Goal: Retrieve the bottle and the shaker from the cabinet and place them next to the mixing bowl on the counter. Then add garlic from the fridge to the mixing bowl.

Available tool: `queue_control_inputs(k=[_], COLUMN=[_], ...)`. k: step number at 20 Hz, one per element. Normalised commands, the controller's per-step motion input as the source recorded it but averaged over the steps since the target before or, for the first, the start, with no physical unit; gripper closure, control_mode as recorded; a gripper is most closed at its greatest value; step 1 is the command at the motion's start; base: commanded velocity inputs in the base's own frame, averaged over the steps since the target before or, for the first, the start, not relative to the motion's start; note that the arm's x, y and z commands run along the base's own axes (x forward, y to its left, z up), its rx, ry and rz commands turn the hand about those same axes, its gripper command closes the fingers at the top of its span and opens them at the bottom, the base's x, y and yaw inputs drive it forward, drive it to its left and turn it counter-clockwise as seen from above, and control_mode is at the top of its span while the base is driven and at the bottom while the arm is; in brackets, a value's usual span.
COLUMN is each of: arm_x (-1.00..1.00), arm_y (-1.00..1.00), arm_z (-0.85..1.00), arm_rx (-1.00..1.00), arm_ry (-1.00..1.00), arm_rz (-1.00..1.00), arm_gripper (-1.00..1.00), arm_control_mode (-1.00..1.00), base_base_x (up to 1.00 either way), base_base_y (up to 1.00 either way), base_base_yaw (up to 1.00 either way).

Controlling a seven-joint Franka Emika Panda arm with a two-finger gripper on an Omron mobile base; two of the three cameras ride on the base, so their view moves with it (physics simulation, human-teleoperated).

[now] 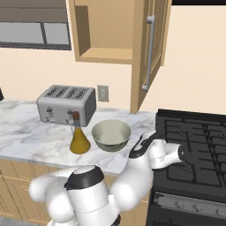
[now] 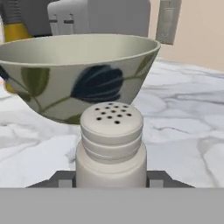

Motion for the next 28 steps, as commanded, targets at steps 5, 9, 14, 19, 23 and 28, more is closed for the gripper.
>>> queue_control_inputs(k=[5, 9, 14, 19, 23, 28], arm_x=[0.28, 0.2, 0.12, 0.03, 0.0, 0.0], arm_y=[0.0, 0.0, 0.0, 0.0, 0.05, 0.15], arm_z=[-0.26, -0.34, -0.06, 0.0, -0.2, -0.2], arm_rx=[0.01, 0.07, 0.0, 0.0, 0.0, 0.0], arm_ry=[-0.22, -0.31, -0.01, 0.0, 0.0, 0.0], arm_rz=[0.02, 0.03, 0.01, 0.0, 0.0, 0.02], arm_gripper=[1.0, 1.0, 1.0, 1.0, 1.0, 1.0], arm_control_mode=[-1.0, -1.0, -1.0, -1.0, -1.0, -1.0], base_base_x=[0.0, 0.0, 0.0, 0.0, 0.0, 0.0], base_base_y=[0.0, 0.0, 0.0, 0.0, 0.0, 0.0], base_base_yaw=[0.0, 0.0, 0.0, 0.0, 0.0, 0.0])
